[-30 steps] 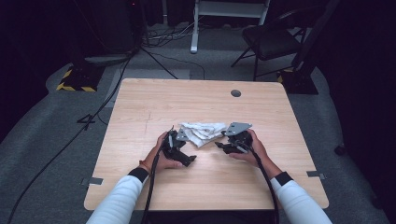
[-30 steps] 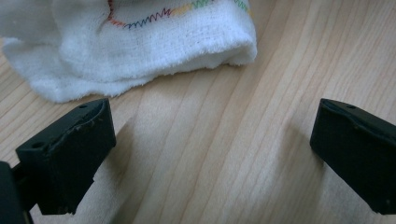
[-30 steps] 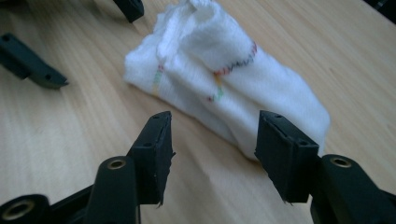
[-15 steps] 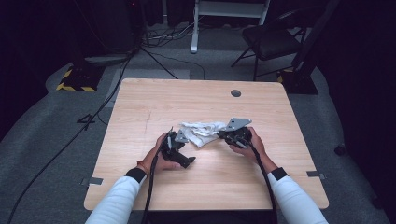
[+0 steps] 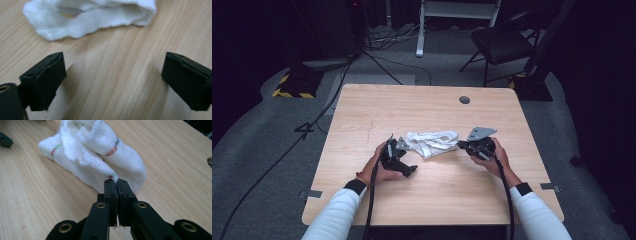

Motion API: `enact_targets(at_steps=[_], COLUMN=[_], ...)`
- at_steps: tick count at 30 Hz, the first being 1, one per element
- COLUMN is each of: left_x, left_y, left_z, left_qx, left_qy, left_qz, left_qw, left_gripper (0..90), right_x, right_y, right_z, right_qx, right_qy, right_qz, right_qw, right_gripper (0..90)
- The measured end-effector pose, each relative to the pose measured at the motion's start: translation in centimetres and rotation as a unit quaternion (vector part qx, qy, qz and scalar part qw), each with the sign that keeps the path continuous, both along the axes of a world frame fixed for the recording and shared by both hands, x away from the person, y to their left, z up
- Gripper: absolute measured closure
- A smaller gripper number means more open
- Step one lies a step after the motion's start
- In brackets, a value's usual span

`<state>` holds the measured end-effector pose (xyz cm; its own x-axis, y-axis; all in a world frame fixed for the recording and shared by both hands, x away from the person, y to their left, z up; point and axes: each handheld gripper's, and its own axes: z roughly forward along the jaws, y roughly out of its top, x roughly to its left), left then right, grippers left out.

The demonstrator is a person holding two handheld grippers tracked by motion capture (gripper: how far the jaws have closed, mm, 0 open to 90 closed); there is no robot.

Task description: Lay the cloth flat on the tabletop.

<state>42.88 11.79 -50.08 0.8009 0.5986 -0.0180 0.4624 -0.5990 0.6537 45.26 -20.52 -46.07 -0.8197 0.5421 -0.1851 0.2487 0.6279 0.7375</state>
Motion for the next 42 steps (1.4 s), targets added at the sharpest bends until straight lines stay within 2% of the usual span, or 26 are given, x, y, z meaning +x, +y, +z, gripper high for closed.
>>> enact_targets(at_steps=[3, 6, 8, 11, 14, 15, 16, 17, 18, 20, 23, 24, 25, 27, 29, 30, 31, 33, 34, 37, 38, 39, 42], left_x=[0.2, 0.3, 0.4, 0.5, 0.6, 0.6, 0.6, 0.9, 1.4, 1.9, 2.3, 2.5, 3.0, 3.4, 4.0, 4.0, 4.2, 4.3, 4.4, 4.2, 4.1, 4.0, 3.9], left_y=[0.0, 0.0, 0.0, -0.2, -0.4, -0.4, -0.7, -1.2, -1.8, -2.7, -3.7, -4.1, -4.8, -5.0, -5.5, -5.5, -5.8, -5.8, -5.8, -5.5, -5.4, -5.3, -5.2], left_z=[0.1, 0.1, 0.2, 0.4, 1.0, 1.0, 1.1, 1.4, 1.8, 2.2, 2.2, 2.2, 1.9, 1.7, 1.5, 1.5, 1.4, 1.4, 1.5, 1.9, 2.1, 2.2, 2.2], left_qx=[-0.001, -0.004, -0.003, -0.005, -0.022, -0.022, -0.024, -0.025, -0.039, -0.045, -0.039, -0.034, -0.023, -0.016, -0.009, -0.009, 0.002, -0.001, -0.004, -0.007, -0.004, -0.007, -0.011], left_qy=[-0.003, -0.006, -0.007, -0.022, -0.053, -0.053, -0.065, -0.063, -0.059, -0.06, -0.067, -0.066, -0.066, -0.064, -0.06, -0.06, -0.062, -0.062, -0.062, -0.069, -0.075, -0.077, -0.076], left_qz=[0.008, 0.009, 0.01, 0.011, 0.007, 0.007, 0.006, -0.002, -0.005, -0.015, -0.025, -0.029, -0.035, -0.036, -0.037, -0.037, -0.042, -0.042, -0.044, -0.049, -0.053, -0.064, -0.067], left_qw=[1.0, 0.9999, 0.9999, 0.9997, 0.9983, 0.9983, 0.9976, 0.9977, 0.9974, 0.997, 0.9967, 0.9968, 0.997, 0.9972, 0.9975, 0.9975, 0.9972, 0.9972, 0.9971, 0.9964, 0.9958, 0.9949, 0.9948], left_gripper=[11.3, 16.4, 16.4, 20.2, 21.0, 21.5, 21.5, 22.3, 22.1, 22.4, 23.1, 23.1, 25.4, 28.8, 39.3, 45.8, 50.1, 61.2, 61.2, 78.0, 78.0, 83.7, 86.1], right_x=[0.1, 0.3, 0.3, 0.5, 0.6, 0.7, 0.7, 0.8, 0.9, 0.9, 0.8, 0.8, 0.7, 0.6, 0.3, 0.3, 0.0, -0.4, -0.4, -1.6, -1.6, -2.3, -2.6], right_y=[-1.6, -2.6, -3.3, -4.4, -5.4, -5.7, -5.7, -5.9, -6.2, -6.1, -5.7, -5.7, -5.1, -5.0, -5.0, -5.0, -4.9, -4.6, -4.6, -3.4, -3.4, -2.5, -1.6], right_z=[0.2, 0.2, 0.2, 0.2, 0.1, 0.1, 0.1, 0.0, -0.3, -0.5, -0.6, -0.6, -0.6, -0.5, 0.1, 0.1, 0.7, 1.2, 1.2, 2.0, 2.0, 2.1, 2.1], right_qx=[0.007, 0.004, 0.002, 0.003, 0.003, -0.001, -0.001, 0.0, -0.002, -0.002, -0.008, -0.008, -0.035, -0.037, -0.017, -0.017, -0.004, 0.0, 0.0, -0.007, -0.007, 0.0, 0.005], right_qy=[0.005, 0.009, 0.011, 0.013, 0.013, 0.012, 0.012, 0.013, 0.011, 0.011, 0.008, 0.008, 0.001, -0.002, -0.001, -0.001, 0.003, 0.003, 0.003, -0.001, -0.001, -0.002, -0.006], right_qz=[-0.022, -0.034, -0.043, -0.059, -0.076, -0.081, -0.081, -0.088, -0.096, -0.1, -0.101, -0.101, -0.098, -0.103, -0.097, -0.097, -0.078, -0.062, -0.062, -0.018, -0.018, 0.005, 0.019], right_qw=[0.9997, 0.9994, 0.999, 0.9982, 0.997, 0.9966, 0.9966, 0.9961, 0.9954, 0.9949, 0.9948, 0.9948, 0.9945, 0.994, 0.9951, 0.9951, 0.9969, 0.9981, 0.9981, 0.9998, 0.9998, 1.0, 0.9998], right_gripper=[87.8, 87.8, 87.8, 87.7, 87.5, 87.4, 87.4, 87.1, 85.1, 80.9, 71.4, 71.4, 59.4, 58.0, 53.4, 53.4, 50.3, 47.1, 47.1, 40.5, 40.5, 41.9, 45.5])
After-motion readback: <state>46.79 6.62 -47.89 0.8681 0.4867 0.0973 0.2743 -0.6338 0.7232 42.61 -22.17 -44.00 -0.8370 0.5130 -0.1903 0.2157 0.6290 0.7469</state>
